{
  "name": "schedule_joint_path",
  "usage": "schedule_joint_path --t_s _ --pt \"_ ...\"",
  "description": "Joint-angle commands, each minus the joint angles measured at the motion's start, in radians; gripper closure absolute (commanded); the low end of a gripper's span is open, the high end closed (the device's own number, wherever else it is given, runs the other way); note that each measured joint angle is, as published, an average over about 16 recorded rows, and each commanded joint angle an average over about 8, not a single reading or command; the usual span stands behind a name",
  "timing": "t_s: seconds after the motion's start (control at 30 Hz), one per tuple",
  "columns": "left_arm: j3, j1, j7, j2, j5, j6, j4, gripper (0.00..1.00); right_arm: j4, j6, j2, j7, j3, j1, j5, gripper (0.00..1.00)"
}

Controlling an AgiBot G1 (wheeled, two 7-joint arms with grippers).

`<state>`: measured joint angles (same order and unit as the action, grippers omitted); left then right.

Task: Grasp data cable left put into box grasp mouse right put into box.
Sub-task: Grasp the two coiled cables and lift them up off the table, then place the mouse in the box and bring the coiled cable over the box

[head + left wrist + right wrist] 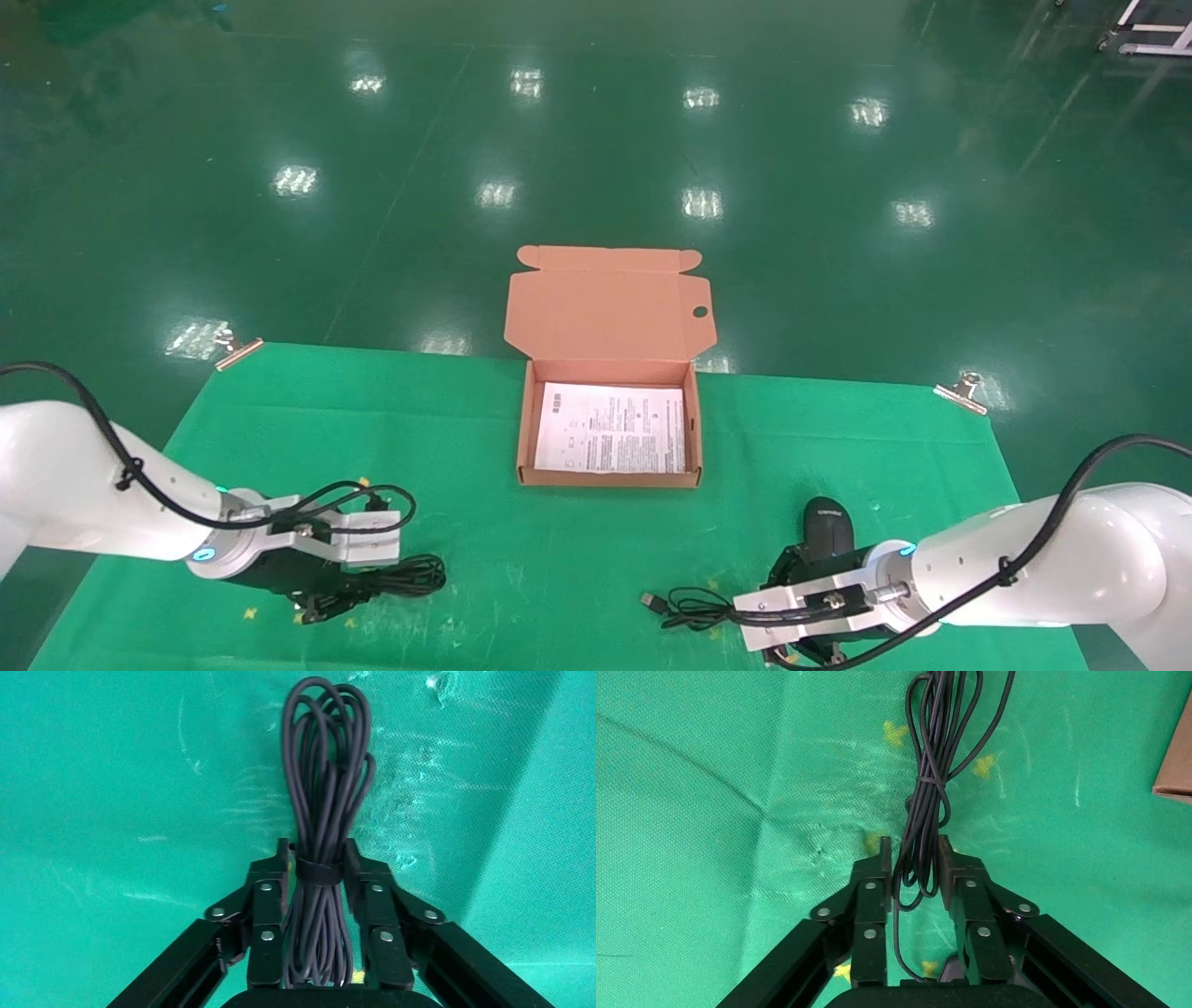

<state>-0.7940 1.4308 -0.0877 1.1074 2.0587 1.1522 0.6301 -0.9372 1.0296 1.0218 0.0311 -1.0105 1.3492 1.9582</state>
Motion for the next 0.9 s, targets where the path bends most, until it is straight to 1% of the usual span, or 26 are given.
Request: schedule_joint_path --t_s 0.03,0.23,0.4,0.57,0.67,0.77,0.9 --pt "0.000 0.000 0.000 0.000 0.000 0.000 0.001 1.00 0.000 0.000 0.000 0.000 0.000 0.000 0.000 1.00" --pt "0.002 0.004 0.003 -0.005 -0.001 -0.001 0.006 1.00 -0.002 -0.001 -0.005 -0.003 0.006 0.003 -0.007 1.00" --pt "0.017 0.026 0.018 -0.042 -0.012 -0.001 0.061 1.00 -0.044 -0.007 -0.053 -0.025 0.045 0.038 -0.040 1.00" --pt "0.043 0.059 0.011 -0.104 -0.020 -0.006 0.191 1.00 -0.132 -0.013 -0.127 -0.086 0.101 0.113 -0.053 1.00" --pt "0.059 0.079 -0.015 -0.135 -0.011 -0.021 0.284 1.00 -0.180 -0.020 -0.152 -0.118 0.129 0.170 -0.043 1.00" --pt "0.073 0.102 -0.051 -0.152 0.010 -0.044 0.368 1.00 -0.207 -0.033 -0.150 -0.130 0.153 0.232 -0.033 1.00" --pt "0.090 0.135 -0.100 -0.150 0.050 -0.086 0.444 1.00 -0.196 -0.065 -0.112 -0.113 0.181 0.307 -0.039 1.00"
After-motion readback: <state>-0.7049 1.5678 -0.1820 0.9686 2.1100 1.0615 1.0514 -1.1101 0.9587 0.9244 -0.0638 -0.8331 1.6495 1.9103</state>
